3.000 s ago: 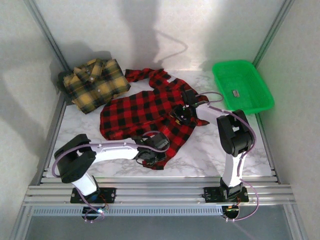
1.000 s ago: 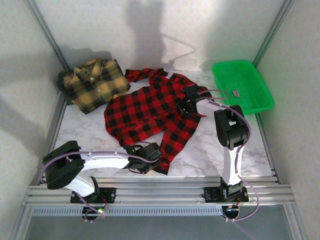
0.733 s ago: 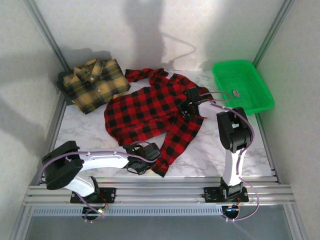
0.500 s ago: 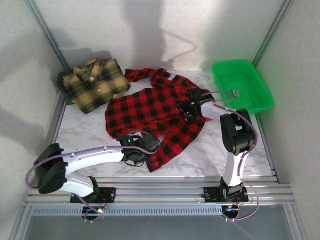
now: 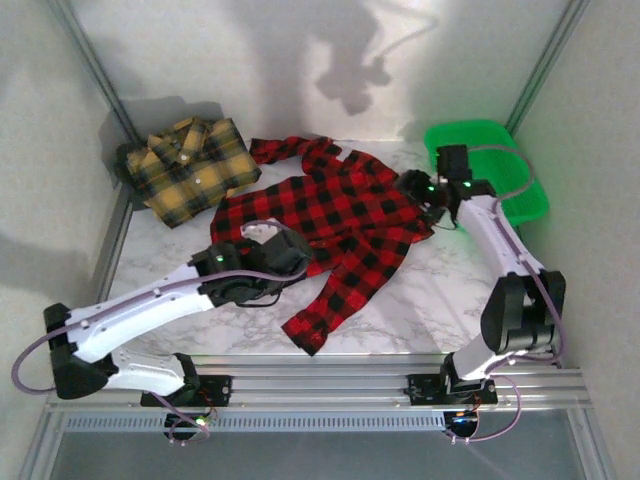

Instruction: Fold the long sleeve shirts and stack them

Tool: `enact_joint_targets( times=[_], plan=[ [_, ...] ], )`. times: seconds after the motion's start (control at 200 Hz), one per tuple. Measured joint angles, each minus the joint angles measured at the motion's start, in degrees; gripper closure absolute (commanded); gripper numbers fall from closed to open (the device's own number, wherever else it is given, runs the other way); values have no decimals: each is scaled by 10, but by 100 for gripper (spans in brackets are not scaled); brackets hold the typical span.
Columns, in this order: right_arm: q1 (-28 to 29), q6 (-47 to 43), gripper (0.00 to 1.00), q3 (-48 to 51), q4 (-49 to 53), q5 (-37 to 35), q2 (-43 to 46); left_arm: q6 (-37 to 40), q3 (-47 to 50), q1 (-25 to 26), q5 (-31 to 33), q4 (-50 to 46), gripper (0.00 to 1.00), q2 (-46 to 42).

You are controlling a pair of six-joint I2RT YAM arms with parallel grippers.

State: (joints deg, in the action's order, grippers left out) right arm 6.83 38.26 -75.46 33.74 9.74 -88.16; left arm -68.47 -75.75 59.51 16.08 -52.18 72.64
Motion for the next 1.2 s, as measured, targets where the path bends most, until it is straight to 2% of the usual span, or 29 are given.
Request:
enact_joint_targets(
  times=[0.085,0.16,0.2,0.27,0.295,0.38,0.476,0.746,0.981,1.196],
  plan=[
    [-42,-19,22,63,10,14,33,14,-17,0,3,14,100,-10],
    [-54,-30,22,116,19,27,39,14,-13,0,1,28,97,-11],
    [-54,-33,22,144,19,40,38,12,3,0,-3,40,88,-13],
    [-51,-39,22,184,21,66,36,-8,70,0,-28,69,61,-28],
    [-50,-42,22,193,21,75,35,-18,99,0,-39,77,54,-34],
    [-47,-53,23,210,21,101,29,-54,197,10,-81,90,43,-50],
    [-38,-65,22,220,15,116,23,-89,252,32,-120,92,34,-44],
    [-22,-83,20,235,4,130,12,-128,281,46,-197,166,29,42],
    [-19,-90,20,235,-6,134,6,-130,281,45,-211,165,27,102],
    [-12,-92,19,235,-17,140,2,-123,281,12,-202,197,33,164]
  ],
)
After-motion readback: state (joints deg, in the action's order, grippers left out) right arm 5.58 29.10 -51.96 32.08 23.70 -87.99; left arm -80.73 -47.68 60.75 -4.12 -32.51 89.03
